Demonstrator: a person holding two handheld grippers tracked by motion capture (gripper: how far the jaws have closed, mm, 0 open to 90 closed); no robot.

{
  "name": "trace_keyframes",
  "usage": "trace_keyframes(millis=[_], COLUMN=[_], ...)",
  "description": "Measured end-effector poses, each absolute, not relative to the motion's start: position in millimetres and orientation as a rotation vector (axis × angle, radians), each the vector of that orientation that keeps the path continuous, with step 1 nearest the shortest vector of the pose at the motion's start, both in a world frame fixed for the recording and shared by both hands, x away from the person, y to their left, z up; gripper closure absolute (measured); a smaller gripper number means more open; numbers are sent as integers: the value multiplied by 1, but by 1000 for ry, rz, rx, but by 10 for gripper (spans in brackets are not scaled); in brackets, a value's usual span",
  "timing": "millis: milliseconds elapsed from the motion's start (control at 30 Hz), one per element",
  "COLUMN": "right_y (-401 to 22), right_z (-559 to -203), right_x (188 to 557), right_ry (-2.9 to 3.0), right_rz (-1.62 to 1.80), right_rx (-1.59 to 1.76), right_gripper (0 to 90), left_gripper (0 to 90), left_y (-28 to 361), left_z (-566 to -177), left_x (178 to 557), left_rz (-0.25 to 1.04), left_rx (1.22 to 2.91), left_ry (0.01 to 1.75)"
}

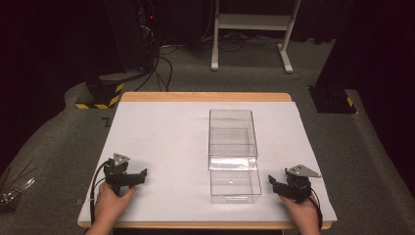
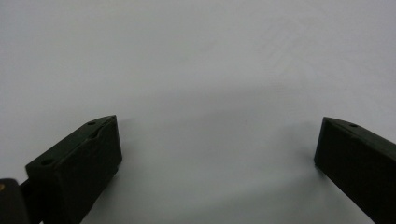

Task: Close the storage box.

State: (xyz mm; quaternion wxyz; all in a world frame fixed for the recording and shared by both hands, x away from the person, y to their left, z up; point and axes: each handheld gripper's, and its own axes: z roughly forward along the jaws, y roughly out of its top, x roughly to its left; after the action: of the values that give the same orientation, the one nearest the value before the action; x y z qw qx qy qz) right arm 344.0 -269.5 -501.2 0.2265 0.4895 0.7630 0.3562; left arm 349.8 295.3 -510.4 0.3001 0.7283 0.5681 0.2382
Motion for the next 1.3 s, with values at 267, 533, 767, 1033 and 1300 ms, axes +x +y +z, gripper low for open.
trace_keyframes(millis=[267, 533, 767, 1033, 1300], right_y=[-271, -271, -266, -262, -261], right_z=[-500, -498, -485, -471, -468], right_x=[342, 339, 335, 334, 330], right_ry=[2083, 2064, 2068, 2068, 2035], right_rz=[1004, 1022, 1033, 1034, 1082], right_rx=[1346, 1339, 1318, 1284, 1264], right_gripper=[273, 257, 254, 254, 251], left_gripper=[8, 8, 9, 9, 9], left_y=[295, 295, 295, 295, 295], left_z=[-510, -510, -510, -510, -510], left_x=[350, 350, 350, 350, 350], left_rz=[635, 638, 633, 632, 635], left_rx=[1933, 1934, 1933, 1933, 1933], left_ry=[1507, 1509, 1509, 1508, 1508])
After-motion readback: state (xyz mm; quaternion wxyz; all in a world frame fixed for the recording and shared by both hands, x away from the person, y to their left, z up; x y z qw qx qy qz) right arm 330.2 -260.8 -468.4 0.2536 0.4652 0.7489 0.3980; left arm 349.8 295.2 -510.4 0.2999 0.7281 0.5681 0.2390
